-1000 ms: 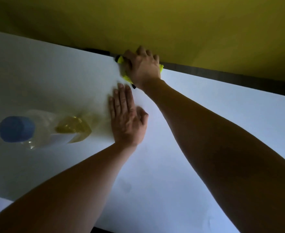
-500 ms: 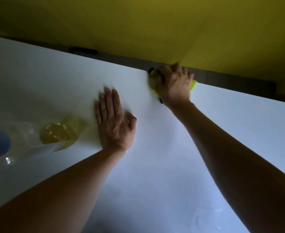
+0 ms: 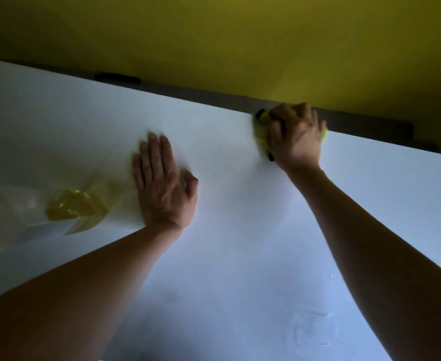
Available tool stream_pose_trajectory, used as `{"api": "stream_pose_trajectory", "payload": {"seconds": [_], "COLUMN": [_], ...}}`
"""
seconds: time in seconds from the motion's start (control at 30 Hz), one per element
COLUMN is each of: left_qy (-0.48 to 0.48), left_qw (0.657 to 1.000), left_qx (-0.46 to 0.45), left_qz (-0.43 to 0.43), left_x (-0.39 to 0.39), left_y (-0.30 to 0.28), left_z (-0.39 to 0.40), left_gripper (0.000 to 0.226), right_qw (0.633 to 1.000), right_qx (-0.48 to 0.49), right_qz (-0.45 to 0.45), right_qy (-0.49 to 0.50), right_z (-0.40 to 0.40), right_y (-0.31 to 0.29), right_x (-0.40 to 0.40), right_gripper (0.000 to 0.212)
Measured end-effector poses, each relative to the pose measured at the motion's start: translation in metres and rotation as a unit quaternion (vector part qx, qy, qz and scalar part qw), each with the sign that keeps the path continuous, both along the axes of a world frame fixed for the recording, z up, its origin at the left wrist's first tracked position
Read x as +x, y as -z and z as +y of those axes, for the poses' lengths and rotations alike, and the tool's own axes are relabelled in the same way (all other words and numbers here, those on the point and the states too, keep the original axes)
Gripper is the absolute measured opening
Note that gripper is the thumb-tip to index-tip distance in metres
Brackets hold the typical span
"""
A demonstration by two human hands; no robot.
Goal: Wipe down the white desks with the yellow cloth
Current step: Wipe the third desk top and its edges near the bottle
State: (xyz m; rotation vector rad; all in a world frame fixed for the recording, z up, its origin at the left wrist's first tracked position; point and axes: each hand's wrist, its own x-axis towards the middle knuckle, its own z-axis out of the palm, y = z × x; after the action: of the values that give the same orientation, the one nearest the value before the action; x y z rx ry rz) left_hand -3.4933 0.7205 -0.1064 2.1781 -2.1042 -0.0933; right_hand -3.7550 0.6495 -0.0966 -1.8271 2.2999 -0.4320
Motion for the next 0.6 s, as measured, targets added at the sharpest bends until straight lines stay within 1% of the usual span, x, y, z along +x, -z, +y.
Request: {"api": "stream_pose_trajectory", "payload": {"seconds": [0.1, 0.2, 0.3, 0.4, 0.47, 0.53, 0.6], "left_qy": [0.001, 0.001, -0.001, 0.002, 0.007, 0.011, 0.013], "left_qw": [1.000, 1.000, 1.000, 1.000, 1.000, 1.000, 1.000], "left_qx": [-0.006, -0.004, -0.002, -0.009, -0.012, -0.010, -0.008], "left_qz": [0.009, 0.011, 0.010, 0.015, 0.013, 0.011, 0.012], "left_x": [0.000, 0.000, 0.001, 0.001, 0.002, 0.002, 0.002], "left_y": [0.001, 0.001, 0.000, 0.001, 0.003, 0.003, 0.003], "left_z": [0.000, 0.000, 0.001, 0.000, 0.001, 0.003, 0.003], "left_gripper": [0.081, 0.081, 0.081, 0.081, 0.082, 0.082, 0.081], "right_qw": [0.999, 0.997, 0.999, 1.000, 1.000, 0.999, 1.000], "right_qx": [-0.006, -0.017, -0.012, -0.020, -0.024, -0.027, -0.021], "right_qz": [-0.001, -0.002, -0.007, -0.001, -0.003, -0.010, -0.014], "right_qy": [0.043, 0.079, 0.045, 0.000, -0.014, -0.031, -0.017], "right_z": [0.010, 0.004, -0.012, -0.041, -0.048, -0.042, -0.030], "right_y": [-0.001, 0.000, 0.003, 0.005, 0.004, 0.004, 0.005], "right_x": [-0.023, -0.003, 0.048, 0.112, 0.136, 0.129, 0.098], "right_gripper": [0.037, 0.039, 0.043, 0.038, 0.035, 0.035, 0.038]}}
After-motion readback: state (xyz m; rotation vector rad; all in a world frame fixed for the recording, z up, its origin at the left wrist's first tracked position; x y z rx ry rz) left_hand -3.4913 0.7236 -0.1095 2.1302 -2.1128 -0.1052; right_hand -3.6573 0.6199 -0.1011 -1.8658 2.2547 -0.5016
